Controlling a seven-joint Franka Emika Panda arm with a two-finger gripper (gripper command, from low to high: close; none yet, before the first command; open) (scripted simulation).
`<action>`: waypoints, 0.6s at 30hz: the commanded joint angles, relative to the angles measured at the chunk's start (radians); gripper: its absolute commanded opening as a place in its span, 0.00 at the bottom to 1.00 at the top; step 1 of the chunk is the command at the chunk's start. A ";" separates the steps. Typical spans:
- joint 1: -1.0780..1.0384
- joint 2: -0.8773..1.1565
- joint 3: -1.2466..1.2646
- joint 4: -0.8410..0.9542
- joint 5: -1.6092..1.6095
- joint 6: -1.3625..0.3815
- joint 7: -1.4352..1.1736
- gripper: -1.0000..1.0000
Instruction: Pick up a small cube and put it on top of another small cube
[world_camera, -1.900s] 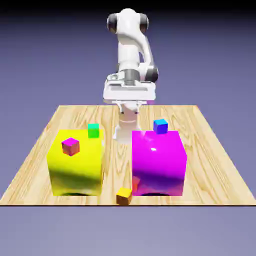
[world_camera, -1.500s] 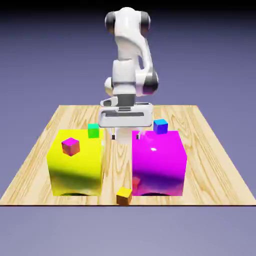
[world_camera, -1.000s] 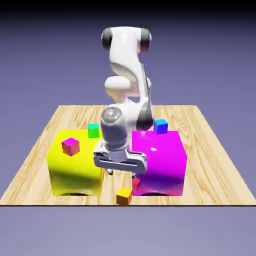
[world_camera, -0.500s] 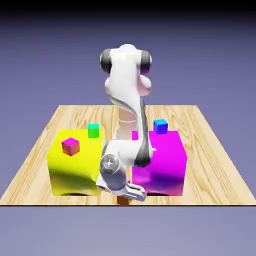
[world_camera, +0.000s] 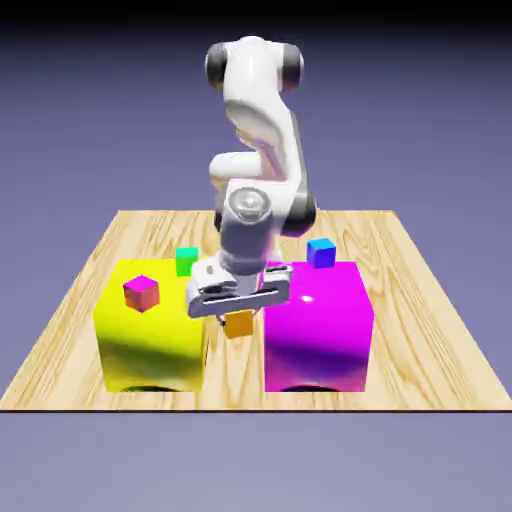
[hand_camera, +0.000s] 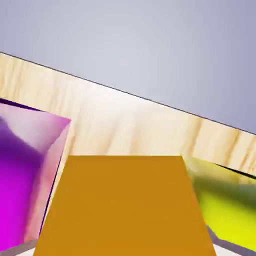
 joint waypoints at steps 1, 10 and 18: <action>0.000 -0.035 0.001 -0.025 -0.028 0.008 -0.042 0.00; 0.003 -0.353 0.012 -0.250 -0.252 0.072 -0.433 0.00; 0.002 -0.623 0.012 -0.442 -0.426 0.115 -0.781 0.00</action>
